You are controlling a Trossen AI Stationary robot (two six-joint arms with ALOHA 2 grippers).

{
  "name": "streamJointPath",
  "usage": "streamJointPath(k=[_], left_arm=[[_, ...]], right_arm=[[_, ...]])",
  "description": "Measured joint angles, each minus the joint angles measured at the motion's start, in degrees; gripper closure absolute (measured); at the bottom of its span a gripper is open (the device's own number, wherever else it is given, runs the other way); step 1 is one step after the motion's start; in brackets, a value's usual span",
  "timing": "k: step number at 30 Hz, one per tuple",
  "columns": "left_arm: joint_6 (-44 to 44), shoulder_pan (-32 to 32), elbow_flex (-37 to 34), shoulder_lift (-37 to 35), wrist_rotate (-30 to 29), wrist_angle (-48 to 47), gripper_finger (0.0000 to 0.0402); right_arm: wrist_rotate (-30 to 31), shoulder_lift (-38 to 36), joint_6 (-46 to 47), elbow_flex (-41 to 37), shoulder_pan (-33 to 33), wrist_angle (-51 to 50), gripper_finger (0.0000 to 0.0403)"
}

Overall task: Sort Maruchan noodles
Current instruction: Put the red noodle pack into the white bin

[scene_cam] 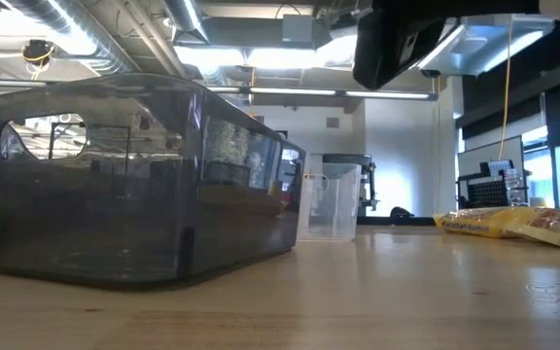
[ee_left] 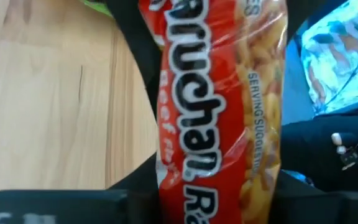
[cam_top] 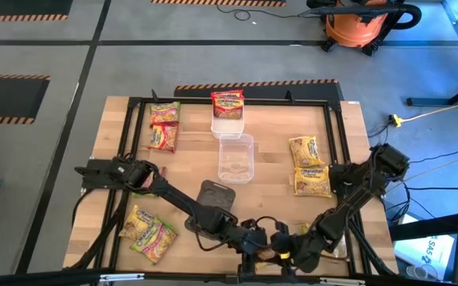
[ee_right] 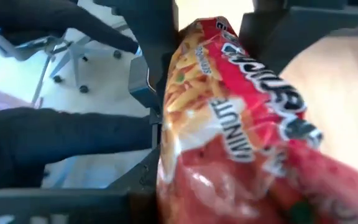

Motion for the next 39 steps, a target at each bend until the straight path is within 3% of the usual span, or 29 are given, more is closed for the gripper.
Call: streamJointPath(k=[7,14,17,21,25,28,30,33,39], left_arm=[[-0.05,-0.53,0.2,-1.77,0.81,0.04,0.0313],[1.54,-0.72,0.15,-2.6,1.01,3.94,0.0314],[1.64,-0.66,0.05,-2.6,1.03,3.32,0.0314],[1.5,-0.74,-0.08,-2.49,0.99,2.8,0.0317],[0.96,-0.63,-0.1,-3.17,0.35,-1.87,0.032],[0.6,-0.82,-0.09,-5.0,-1.98,-7.45,0.0321],[2.0,-1.33,-0.09,-6.2,-4.44,-10.74,0.0321],[6.06,-2.82,-0.09,-7.85,-10.55,-13.5,0.0321],[13.93,-4.02,-0.02,-9.33,-19.37,-12.36,0.0321]], right_arm=[[-16.73,-5.75,5.73,0.22,-1.03,-4.47,0.029],[-13.14,-9.01,2.2,0.07,0.07,-5.38,0.0283],[-13.46,-8.98,1.35,-0.04,0.02,-6.72,0.025],[-14.22,-9.46,2.66,-0.04,-0.1,-8.43,0.0172],[-21.83,-12.68,8.81,0.02,-0.74,-18.96,0.0112],[-22.32,-15.1,15.04,0.0,2.16,-29.15,0.0095],[-19.54,-15.58,16.71,-0.03,4.41,-32.87,0.0092],[-9.15,-15.65,16.57,-1.64,7.22,-32.45,0.0096],[12.3,-15.39,7.82,-10.41,9.64,-14.53,0.0113]])
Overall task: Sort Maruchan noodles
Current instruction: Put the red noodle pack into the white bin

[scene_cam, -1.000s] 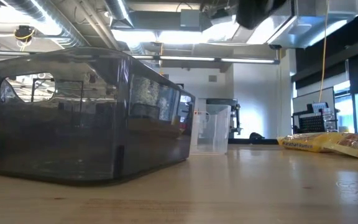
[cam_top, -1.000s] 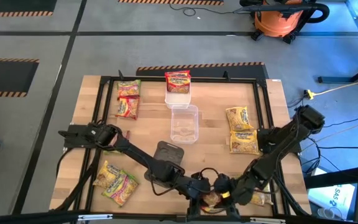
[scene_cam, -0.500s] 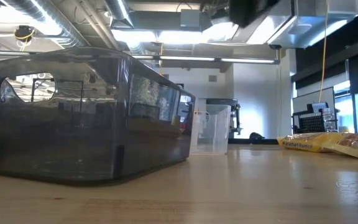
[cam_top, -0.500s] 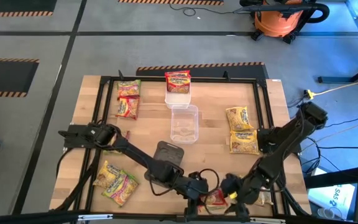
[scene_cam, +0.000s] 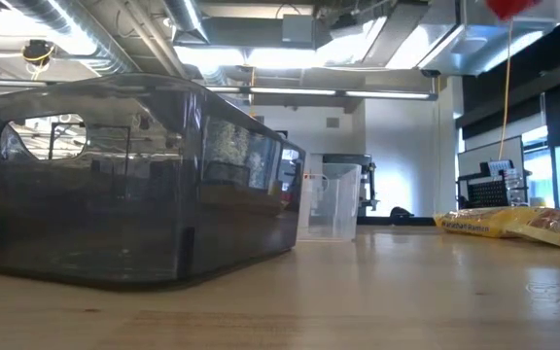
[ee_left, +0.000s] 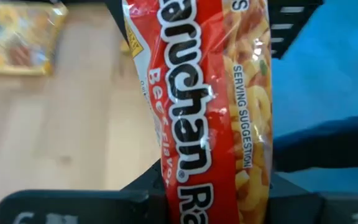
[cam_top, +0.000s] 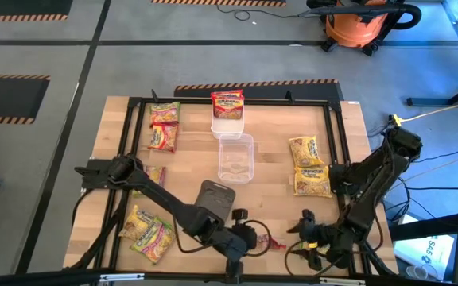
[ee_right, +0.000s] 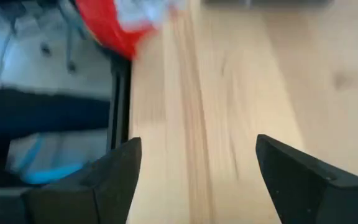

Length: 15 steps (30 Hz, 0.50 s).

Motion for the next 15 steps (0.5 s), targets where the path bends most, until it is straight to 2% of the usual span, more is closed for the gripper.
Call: streamJointPath(k=[3,6,11,15], left_arm=[[2.3,0.42,-1.89,-0.01,-1.79,2.84,0.0322],[3.04,1.33,-8.85,-2.53,-1.12,7.68,0.0322],[3.03,3.71,-28.47,-12.26,0.06,31.02,0.0322],[3.89,5.16,-43.39,-18.02,0.04,51.94,0.0322]], right_arm=[[5.93,0.02,-5.15,-6.0,-0.58,11.65,0.012],[8.94,0.02,-10.84,-11.35,-1.78,22.87,0.0125],[9.54,0.02,-17.01,-17.08,-4.76,35.07,0.0127],[13.51,0.04,-21.09,-17.74,-7.96,37.29,0.0127]])
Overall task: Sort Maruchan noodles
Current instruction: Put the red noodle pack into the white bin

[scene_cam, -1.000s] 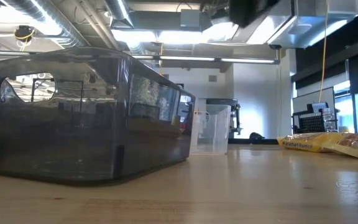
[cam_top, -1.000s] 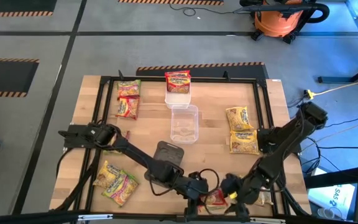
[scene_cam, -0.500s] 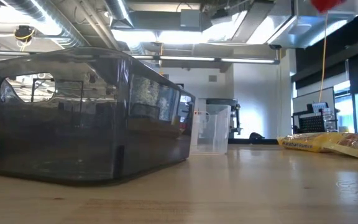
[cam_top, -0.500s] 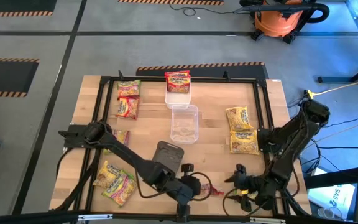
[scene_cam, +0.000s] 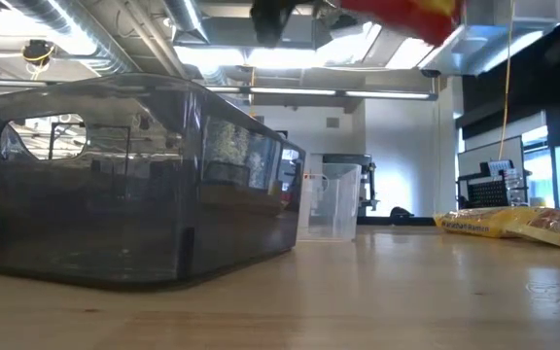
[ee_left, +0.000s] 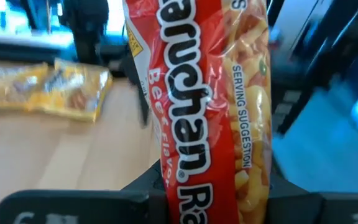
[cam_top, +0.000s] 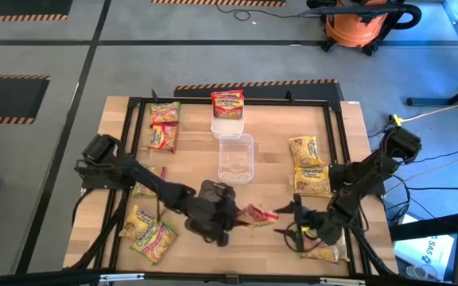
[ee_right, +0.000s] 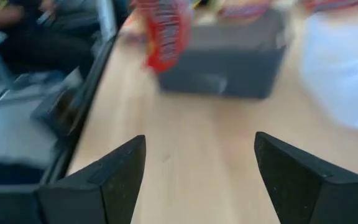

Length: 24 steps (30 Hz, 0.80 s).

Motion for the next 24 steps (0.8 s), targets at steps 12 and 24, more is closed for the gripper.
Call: streamJointPath(k=[12,24], left_arm=[[7.12,3.79,-17.45,-1.8,-1.96,35.97,0.0322],[17.2,7.35,-17.88,-2.37,1.74,44.76,0.0322]], right_arm=[[2.48,-0.3,-21.79,4.06,-11.25,8.31,0.0127],[-3.6,-0.35,-34.05,16.01,-19.08,2.77,0.0127]])
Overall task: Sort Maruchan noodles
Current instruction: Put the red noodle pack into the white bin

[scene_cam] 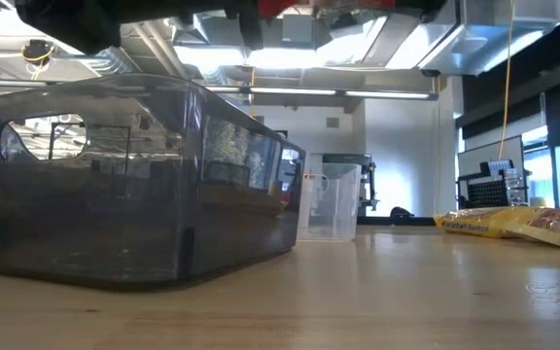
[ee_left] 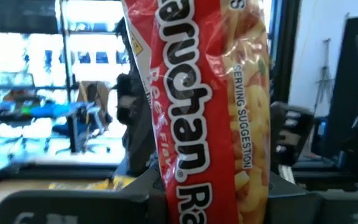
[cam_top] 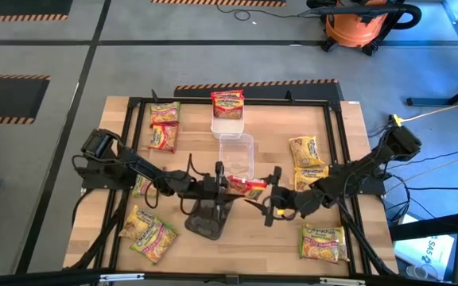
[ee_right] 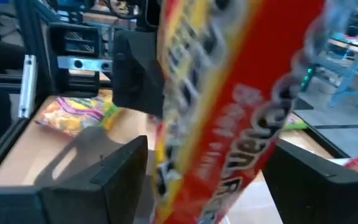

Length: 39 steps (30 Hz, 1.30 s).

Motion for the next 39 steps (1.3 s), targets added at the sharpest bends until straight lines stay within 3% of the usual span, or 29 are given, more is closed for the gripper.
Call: streamJointPath(k=[6,17,22,25,33,39], left_arm=[[4.53,0.65,-0.02,-0.09,1.47,3.83,0.0322],[5.71,0.7,-0.02,-0.05,1.23,2.0,0.0322],[-0.25,0.95,0.0,-0.91,-0.42,-2.07,0.0313],[-3.62,1.47,0.0,-4.37,0.15,-9.8,0.0291],[-10.98,2.27,-0.02,-20.18,1.38,-41.57,0.021],[-12.3,3.0,-0.02,-29.65,1.39,-56.49,0.0167]], right_arm=[[-3.99,0.0,-0.31,0.92,-2.01,0.26,0.0143],[-2.88,0.0,-7.34,0.9,-2.05,1.17,0.0347],[-2.77,0.04,-8.03,0.86,-2.07,-1.2,0.0357],[-2.32,0.04,-7.01,0.86,-2.11,-2.09,0.0358],[-3.32,-1.59,0.19,0.88,-2.73,-12.28,0.0361],[-16.98,-2.45,9.01,0.9,-8.48,-24.31,0.0361]])
